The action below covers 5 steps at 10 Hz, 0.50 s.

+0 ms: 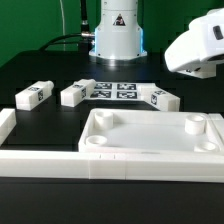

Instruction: Assemble desk

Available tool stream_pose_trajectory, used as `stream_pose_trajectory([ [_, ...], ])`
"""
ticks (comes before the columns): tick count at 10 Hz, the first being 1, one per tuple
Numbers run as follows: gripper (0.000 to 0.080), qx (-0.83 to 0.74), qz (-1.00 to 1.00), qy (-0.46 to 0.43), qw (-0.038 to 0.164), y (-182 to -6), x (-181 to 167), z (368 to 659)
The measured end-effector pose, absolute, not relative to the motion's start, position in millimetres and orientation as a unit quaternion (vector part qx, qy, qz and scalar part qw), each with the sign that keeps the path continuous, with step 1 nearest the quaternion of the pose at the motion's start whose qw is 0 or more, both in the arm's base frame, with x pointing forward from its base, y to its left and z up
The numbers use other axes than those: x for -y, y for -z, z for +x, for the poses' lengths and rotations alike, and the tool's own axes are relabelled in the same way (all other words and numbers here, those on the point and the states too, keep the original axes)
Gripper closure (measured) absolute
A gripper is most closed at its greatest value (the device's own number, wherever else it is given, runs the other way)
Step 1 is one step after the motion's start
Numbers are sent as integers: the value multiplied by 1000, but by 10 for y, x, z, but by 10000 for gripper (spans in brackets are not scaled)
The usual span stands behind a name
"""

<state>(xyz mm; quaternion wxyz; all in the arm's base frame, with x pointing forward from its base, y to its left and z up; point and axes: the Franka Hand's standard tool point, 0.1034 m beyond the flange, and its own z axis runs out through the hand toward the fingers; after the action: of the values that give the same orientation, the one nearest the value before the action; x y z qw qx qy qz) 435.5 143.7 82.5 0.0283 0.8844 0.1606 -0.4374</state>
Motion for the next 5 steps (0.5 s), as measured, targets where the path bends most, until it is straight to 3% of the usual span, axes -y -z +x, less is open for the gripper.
stream_pose_trajectory([
  [2, 509, -172, 906, 387, 9, -845, -1428, 4563],
  [5, 509, -168, 937, 306, -2, -1307, -1242, 4861],
])
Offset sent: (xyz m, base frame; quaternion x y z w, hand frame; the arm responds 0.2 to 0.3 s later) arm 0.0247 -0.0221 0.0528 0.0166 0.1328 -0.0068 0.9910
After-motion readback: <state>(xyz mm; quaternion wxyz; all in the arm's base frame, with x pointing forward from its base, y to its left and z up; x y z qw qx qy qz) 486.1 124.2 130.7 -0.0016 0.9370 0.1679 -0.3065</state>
